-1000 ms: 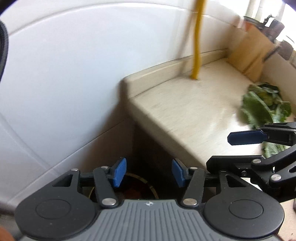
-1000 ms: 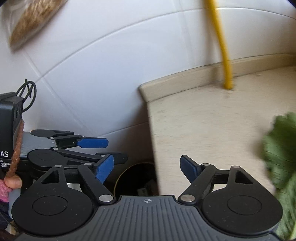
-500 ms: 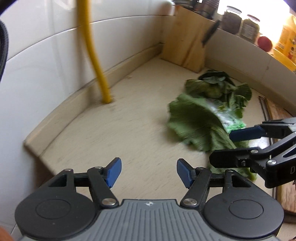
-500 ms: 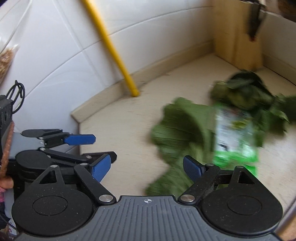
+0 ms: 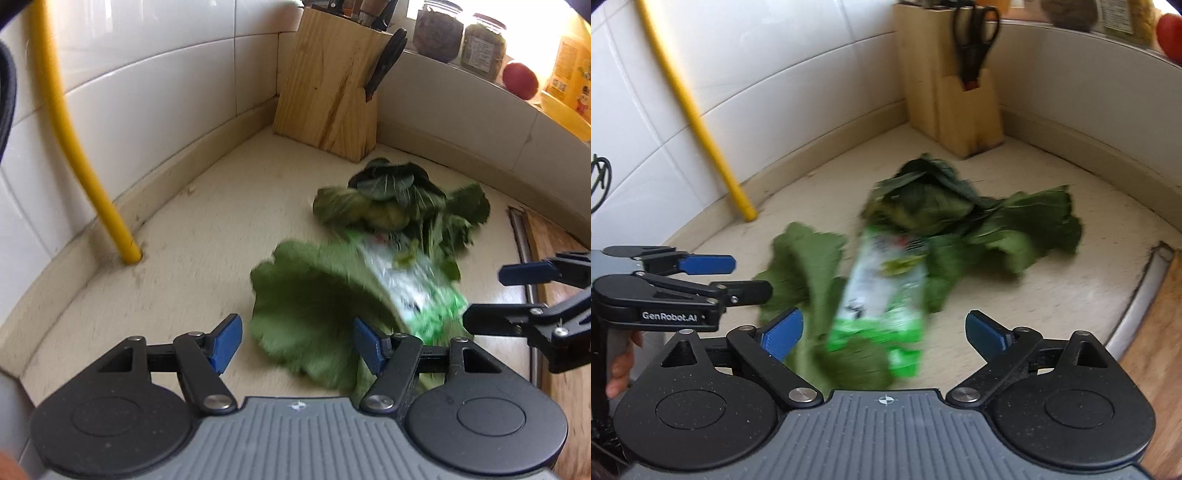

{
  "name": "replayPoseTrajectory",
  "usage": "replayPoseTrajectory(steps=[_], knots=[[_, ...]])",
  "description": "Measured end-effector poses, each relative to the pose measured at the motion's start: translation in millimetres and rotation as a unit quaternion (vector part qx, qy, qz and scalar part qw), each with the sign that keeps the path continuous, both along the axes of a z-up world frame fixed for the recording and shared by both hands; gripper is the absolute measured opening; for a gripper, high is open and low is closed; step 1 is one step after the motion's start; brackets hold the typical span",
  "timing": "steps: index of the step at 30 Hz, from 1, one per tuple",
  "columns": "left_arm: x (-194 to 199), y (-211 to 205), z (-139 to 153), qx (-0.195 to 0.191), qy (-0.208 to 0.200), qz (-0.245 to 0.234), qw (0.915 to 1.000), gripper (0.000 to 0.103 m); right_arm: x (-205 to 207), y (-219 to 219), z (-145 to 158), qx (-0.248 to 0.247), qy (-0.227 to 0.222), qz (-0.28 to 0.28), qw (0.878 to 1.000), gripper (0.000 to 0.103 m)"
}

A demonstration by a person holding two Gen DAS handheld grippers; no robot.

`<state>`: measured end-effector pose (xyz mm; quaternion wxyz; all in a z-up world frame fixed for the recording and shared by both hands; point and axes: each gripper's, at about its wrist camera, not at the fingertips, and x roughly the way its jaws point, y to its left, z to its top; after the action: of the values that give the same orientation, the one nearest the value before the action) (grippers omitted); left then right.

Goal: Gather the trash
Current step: 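Move both tools back toward the bok choy and green snack bag, then grasp the dark green bok choy head with the left gripper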

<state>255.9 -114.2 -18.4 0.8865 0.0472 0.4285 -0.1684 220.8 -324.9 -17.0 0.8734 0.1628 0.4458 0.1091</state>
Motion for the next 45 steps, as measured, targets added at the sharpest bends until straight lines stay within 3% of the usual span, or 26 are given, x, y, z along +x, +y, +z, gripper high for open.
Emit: replayPoseTrajectory(steps=[10,15,21,27,33,37,43,45], knots=[[-9,-36,-10,-0.076,0.065,-0.026,0.9946,0.064,14,-36,-8,-0.029,-0.01,-0.028,0.999,0.098],[-2,-40,-17,-0.081,0.074,-0.03,0.9935,0.064,18,-38,-11,-0.037,-0.006,-0.038,0.999,0.098],[17,-30,-8,-0.096,0.061,-0.027,0.9932,0.064,41,-26,-9,-0.107,-0.04,0.003,0.993,0.103],[36,-31,9,-0.101,0.021,-0.042,0.9938,0.065,62,-34,-11,-0.107,-0.037,-0.005,0.994,0.103],[75,-59,20,-0.101,-0.018,-0.076,0.9918,0.069,61,-52,-29,-0.066,0.0,-0.046,0.997,0.103],[101,-88,11,-0.072,-0.035,-0.126,0.9887,0.069,62,-65,-38,-0.011,0.02,-0.061,0.998,0.103],[123,-119,-10,-0.018,-0.021,-0.196,0.9801,0.069,68,-63,-44,0.001,0.019,-0.054,0.998,0.103],[129,-125,-19,0.014,-0.017,-0.189,0.9818,0.072,73,-58,-48,-0.019,0.024,-0.045,0.999,0.103]])
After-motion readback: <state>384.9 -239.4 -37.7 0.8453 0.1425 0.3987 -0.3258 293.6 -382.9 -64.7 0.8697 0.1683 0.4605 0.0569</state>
